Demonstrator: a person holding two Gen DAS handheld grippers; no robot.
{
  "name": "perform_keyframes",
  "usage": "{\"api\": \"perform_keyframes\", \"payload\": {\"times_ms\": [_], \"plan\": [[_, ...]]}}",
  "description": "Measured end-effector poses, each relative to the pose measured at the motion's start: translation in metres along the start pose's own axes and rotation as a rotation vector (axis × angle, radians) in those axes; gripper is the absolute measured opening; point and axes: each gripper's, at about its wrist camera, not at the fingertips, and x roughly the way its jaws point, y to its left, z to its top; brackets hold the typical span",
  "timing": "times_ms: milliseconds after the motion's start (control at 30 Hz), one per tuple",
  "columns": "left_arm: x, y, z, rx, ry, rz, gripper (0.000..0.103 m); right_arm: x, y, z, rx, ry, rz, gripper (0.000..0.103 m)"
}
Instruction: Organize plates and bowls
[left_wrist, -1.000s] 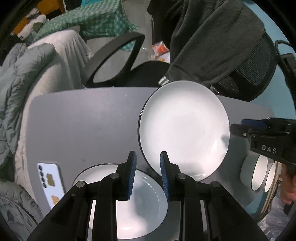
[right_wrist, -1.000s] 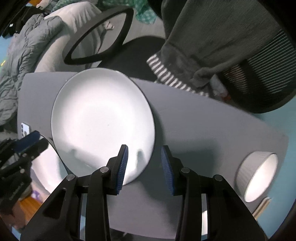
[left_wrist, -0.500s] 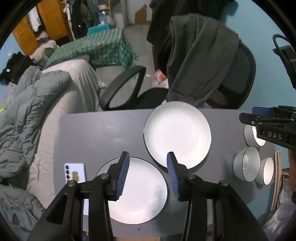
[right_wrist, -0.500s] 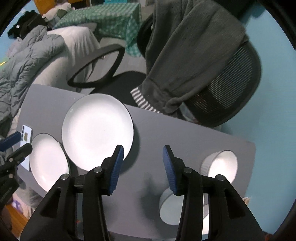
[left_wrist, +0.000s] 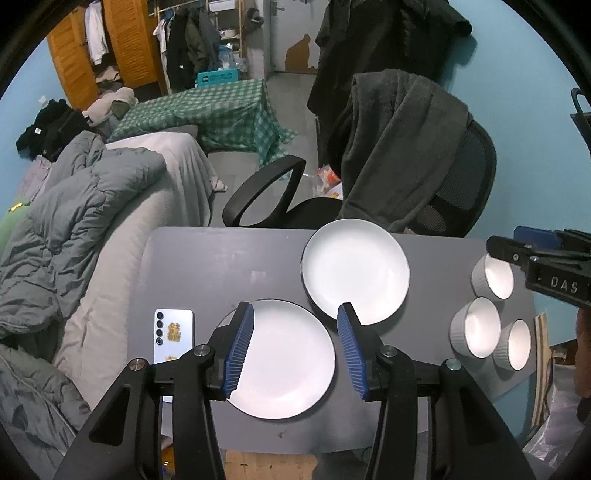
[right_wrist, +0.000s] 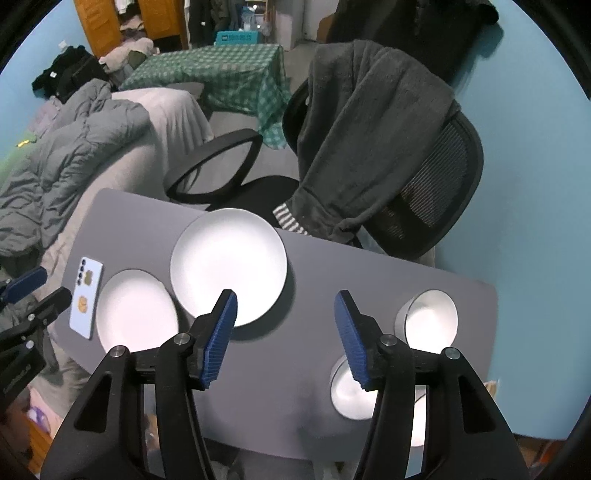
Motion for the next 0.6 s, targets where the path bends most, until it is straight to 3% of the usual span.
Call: {"api": "perform_keyframes", "payload": {"times_ms": [600], "plan": [[-0.024,-0.003,-0.015,-0.018,-0.008,-0.042,0.050,-0.019,0.005,-0.029,0.050,0.005,0.030,0.055]]}}
